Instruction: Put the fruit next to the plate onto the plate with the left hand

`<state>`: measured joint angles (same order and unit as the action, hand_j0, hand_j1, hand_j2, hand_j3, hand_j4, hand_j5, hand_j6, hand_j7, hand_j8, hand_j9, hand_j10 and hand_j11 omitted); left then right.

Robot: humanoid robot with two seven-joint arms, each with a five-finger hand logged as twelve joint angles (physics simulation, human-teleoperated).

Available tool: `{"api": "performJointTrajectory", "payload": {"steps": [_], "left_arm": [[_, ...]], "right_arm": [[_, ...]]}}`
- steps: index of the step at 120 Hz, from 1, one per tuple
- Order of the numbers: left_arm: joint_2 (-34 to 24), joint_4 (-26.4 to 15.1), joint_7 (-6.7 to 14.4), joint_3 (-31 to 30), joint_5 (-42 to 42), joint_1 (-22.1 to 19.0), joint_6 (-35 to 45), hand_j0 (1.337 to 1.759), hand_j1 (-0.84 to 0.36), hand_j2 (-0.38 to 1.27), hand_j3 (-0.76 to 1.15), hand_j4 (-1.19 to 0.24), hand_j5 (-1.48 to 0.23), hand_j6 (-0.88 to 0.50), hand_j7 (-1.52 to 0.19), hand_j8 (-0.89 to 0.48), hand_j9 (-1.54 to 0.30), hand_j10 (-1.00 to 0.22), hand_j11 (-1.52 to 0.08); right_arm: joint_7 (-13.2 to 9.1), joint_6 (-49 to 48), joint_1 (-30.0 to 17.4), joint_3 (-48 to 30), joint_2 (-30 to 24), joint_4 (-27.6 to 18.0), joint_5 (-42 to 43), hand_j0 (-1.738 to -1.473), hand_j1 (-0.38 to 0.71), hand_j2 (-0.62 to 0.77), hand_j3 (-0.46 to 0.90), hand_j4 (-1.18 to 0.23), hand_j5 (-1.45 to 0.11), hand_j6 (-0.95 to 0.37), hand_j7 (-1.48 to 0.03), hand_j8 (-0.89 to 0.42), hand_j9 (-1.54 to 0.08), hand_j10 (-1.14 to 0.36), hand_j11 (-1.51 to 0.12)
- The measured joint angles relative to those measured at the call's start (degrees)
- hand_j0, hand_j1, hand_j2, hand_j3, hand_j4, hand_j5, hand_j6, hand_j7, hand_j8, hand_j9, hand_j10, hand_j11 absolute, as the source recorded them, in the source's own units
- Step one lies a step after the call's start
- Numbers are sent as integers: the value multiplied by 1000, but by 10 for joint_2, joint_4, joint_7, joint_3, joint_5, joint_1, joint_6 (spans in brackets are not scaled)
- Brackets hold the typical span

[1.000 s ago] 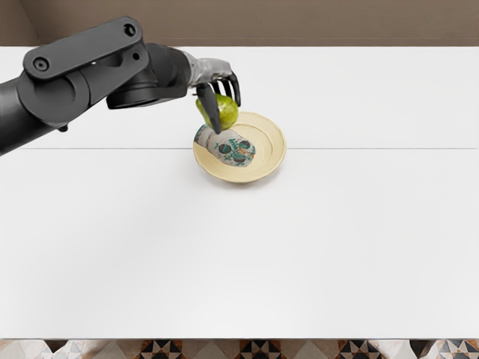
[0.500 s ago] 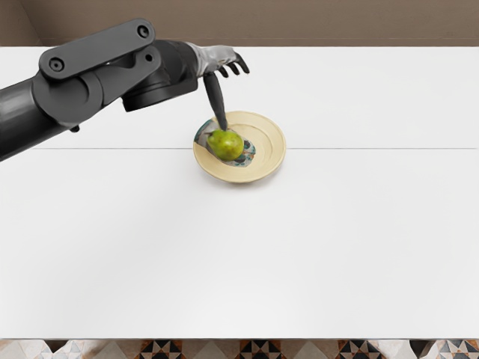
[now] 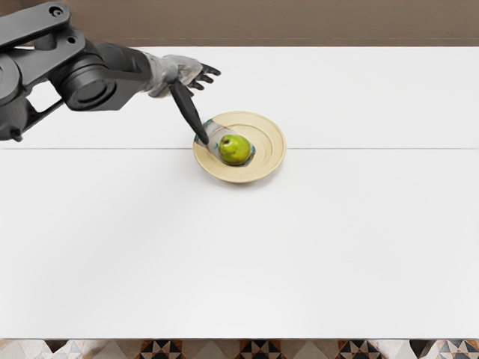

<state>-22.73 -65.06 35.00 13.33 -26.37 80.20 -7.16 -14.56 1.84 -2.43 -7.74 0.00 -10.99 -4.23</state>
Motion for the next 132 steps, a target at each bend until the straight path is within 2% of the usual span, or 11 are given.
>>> {"api": "performJointTrajectory", "payload": {"steps": [18, 29, 43, 53, 61, 66, 80, 91, 103, 132], "left_arm": [[-57, -57, 0, 4, 153, -22, -2, 1658, 337, 6, 0, -11, -17, -9, -17, -9, -16, -11, -16], [-117, -97, 0, 8, 233, -32, -4, 1658, 341, 4, 0, -8, -12, -7, -11, -7, -11, -8, -11], [-200, -156, 0, 24, 352, -72, -8, 1658, 344, 2, 0, -4, -7, -3, -6, -3, -6, -4, -6], [-221, -179, 0, 31, 420, -88, -24, 1658, 346, 1, 0, -3, -4, -2, -4, -2, -4, -3, -4], [-274, -196, 0, 34, 481, -108, -35, 1658, 346, 0, 0, -2, -3, -1, -3, -1, -3, -2, -3], [-305, -202, 0, 35, 522, -132, -55, 1658, 347, 0, 0, -1, -2, 0, -2, 0, -2, -1, -2], [-354, -212, 0, 36, 594, -159, -121, 1658, 347, -1, 0, 1, -1, 2, -1, 2, -1, 1, -1], [-406, -214, 0, 36, 632, -196, -185, 1658, 347, -1, 0, 3, 0, 4, -1, 3, -1, 2, -1], [-447, -215, 0, 35, 657, -211, -240, 1658, 347, -2, 0, 4, 0, 5, 0, 5, 0, 3, 0], [-460, -214, 0, 34, 679, -217, -275, 1658, 347, -2, 0, 7, 1, 8, 0, 7, 0, 5, 0]], "right_arm": [[0, 0, 0, 0, 0, 0, 0, -1658, -310, -7, 0, -33, -43, -33, -43, -33, -43, -33, -43], [0, 0, 1, 0, 0, 0, 0, -1658, -310, -7, 0, -33, -43, -33, -43, -33, -43, -33, -43], [0, 0, 1, 0, 0, -2, 0, -1658, -310, -7, 0, -33, -43, -33, -43, -33, -43, -33, -43], [0, 0, 1, 0, 0, -2, 1, -1658, -310, -7, 0, -33, -43, -33, -43, -33, -43, -33, -43], [0, 0, 1, 0, 0, -2, 1, -1658, -310, -7, 0, -33, -43, -33, -43, -33, -43, -33, -43], [0, 0, 1, 0, 0, -2, 1, -1658, -310, -7, 0, -33, -43, -33, -43, -33, -43, -33, -43], [0, 0, 1, 0, 0, -3, 1, -1658, -310, -7, 0, -33, -43, -33, -43, -33, -43, -33, -43], [0, 0, 1, 0, 0, -3, 1, -1658, -310, -7, 0, -33, -43, -33, -43, -33, -43, -33, -43], [0, 0, 1, 0, 0, -3, 1, -1658, -310, -7, 0, -33, -43, -33, -43, -33, -43, -33, -43], [0, 0, 1, 0, 0, -3, 1, -1658, -310, -7, 0, -33, -43, -33, -43, -33, -43, -33, -43]]}}
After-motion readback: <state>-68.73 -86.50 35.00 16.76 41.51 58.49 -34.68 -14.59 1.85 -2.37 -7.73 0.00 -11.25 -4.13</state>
